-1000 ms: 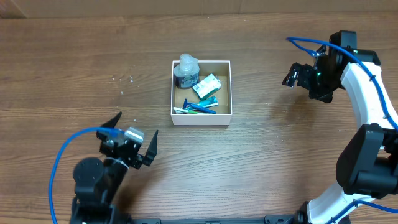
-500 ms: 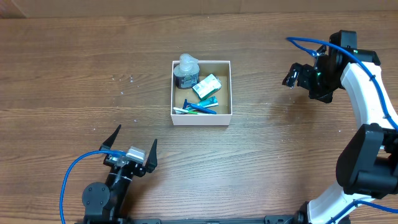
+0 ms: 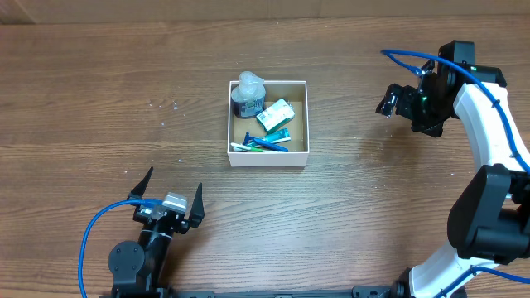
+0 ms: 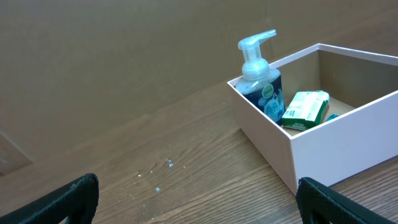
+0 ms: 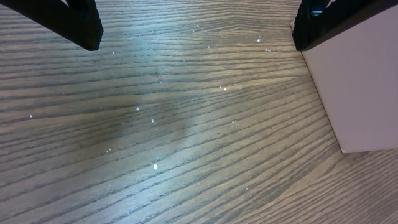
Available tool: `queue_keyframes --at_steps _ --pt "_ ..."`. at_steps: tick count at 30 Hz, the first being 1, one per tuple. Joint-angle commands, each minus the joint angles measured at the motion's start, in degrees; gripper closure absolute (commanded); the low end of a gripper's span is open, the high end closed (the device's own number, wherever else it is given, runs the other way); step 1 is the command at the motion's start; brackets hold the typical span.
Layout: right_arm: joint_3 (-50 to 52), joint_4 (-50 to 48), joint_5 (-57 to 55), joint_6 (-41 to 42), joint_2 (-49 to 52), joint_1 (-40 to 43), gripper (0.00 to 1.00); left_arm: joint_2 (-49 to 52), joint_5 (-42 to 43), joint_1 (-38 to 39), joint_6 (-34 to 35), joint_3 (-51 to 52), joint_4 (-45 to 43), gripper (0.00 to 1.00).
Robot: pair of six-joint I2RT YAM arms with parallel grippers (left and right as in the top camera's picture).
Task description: Pack container
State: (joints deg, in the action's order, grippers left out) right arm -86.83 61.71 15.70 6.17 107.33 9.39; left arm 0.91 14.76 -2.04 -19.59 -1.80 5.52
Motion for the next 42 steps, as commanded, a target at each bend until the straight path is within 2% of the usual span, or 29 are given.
queue_keyframes --at_steps 1,8,10,21,28,32,34,38,41,42 --pt "-0.61 -0.15 0.46 -0.24 -0.61 0.0 0.0 -0.7 -0.33 -0.52 0.52 0.63 -0.46 0.0" --pt "-0.61 -0.15 0.46 -0.24 -0.85 -0.26 0.0 -0.68 -0.33 -0.52 0.52 0.63 -0.46 0.0" --pt "-0.61 -0.15 0.46 -0.24 -4.09 -1.18 0.0 -0.68 -0.33 -0.52 0.52 0.63 -0.46 0.0" --pt "-0.61 -0.09 0.46 -0.24 -45.11 -3.65 0.0 -0.68 -0.33 -0.52 0.52 0.63 -0.46 0.0" --pt "-0.61 2.56 0.46 -0.24 -64.26 -3.93 0.0 -0.68 -0.33 -0.52 0.52 0.63 -0.46 0.0" --pt "-0.44 0.5 0.5 -0.24 -72.26 -4.02 0.0 -0.68 -0.33 -0.52 0.52 0.63 -0.46 0.0" --pt "1.88 -3.39 0.52 -0.24 -76.04 -4.04 0.0 -0.68 -0.33 -0.52 0.52 0.63 -0.46 0.0" --pt "15.67 -21.7 2.49 -0.24 -85.0 -5.25 0.0 -0.68 -0.33 -0.52 0.52 0.63 -0.46 0.0" --pt "34.53 -43.78 6.54 -0.24 -93.42 -6.03 0.0 -0.68 -0.33 -0.52 0.52 0.63 -0.46 0.0" --pt "38.77 -48.52 7.56 -0.24 -94.82 -6.05 0.0 -0.68 -0.33 -0.52 0.52 0.63 -0.46 0.0"
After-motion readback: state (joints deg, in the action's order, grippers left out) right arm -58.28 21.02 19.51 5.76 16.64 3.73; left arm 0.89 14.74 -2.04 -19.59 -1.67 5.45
